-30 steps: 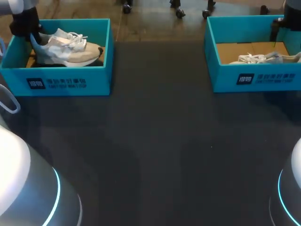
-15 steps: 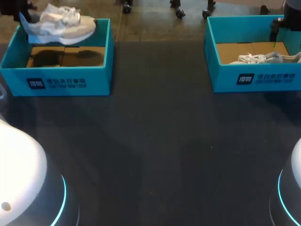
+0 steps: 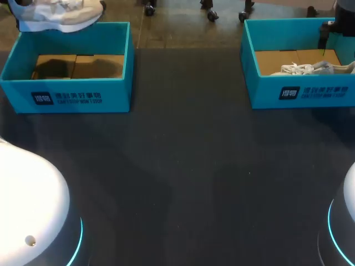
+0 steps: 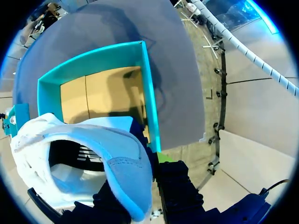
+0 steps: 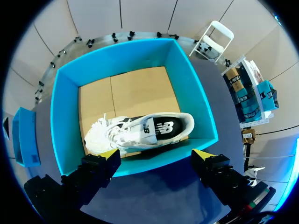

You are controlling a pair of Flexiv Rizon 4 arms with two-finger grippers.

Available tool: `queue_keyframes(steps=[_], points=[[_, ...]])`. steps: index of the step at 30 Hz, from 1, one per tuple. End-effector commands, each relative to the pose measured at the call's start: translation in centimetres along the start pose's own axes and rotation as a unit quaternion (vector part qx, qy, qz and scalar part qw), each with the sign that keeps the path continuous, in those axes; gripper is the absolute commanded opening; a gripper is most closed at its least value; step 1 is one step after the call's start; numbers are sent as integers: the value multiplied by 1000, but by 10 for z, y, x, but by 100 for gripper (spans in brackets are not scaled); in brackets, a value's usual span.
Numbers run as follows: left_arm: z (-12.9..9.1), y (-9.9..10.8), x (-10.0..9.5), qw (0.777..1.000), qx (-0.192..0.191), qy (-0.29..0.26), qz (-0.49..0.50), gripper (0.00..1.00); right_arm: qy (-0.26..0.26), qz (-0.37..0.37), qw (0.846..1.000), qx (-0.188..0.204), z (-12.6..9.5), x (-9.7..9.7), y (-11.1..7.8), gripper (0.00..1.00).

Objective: Take the shoe out of the shoebox, open the shoe tongue, remove and reinsert the insole, then place the shoe into the shoebox

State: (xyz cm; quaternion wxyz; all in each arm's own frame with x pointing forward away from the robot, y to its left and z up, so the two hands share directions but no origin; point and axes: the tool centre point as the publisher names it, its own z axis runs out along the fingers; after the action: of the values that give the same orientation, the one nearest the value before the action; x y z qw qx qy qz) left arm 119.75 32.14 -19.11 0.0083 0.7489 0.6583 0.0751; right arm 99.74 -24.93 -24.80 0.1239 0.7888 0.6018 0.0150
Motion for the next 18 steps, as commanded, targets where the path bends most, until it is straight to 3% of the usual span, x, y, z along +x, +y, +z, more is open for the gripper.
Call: queue_keyframes(steps=[1, 4, 7, 18], points=[[-6, -8, -2, 1000, -6, 3, 0, 0, 0, 0, 1000, -1, 0, 0, -1, 100], [-7, -10, -4, 1000, 4, 9, 1, 0, 0, 0, 1000, -1, 0, 0, -1, 100], [-12, -28, -16, 999, 0, 31, -18, 0, 0, 0, 1000, -1, 0, 0, -1, 100], [-45, -76, -55, 1000, -2, 23, -20, 0, 0, 0, 1000, -1, 0, 0, -1, 100]])
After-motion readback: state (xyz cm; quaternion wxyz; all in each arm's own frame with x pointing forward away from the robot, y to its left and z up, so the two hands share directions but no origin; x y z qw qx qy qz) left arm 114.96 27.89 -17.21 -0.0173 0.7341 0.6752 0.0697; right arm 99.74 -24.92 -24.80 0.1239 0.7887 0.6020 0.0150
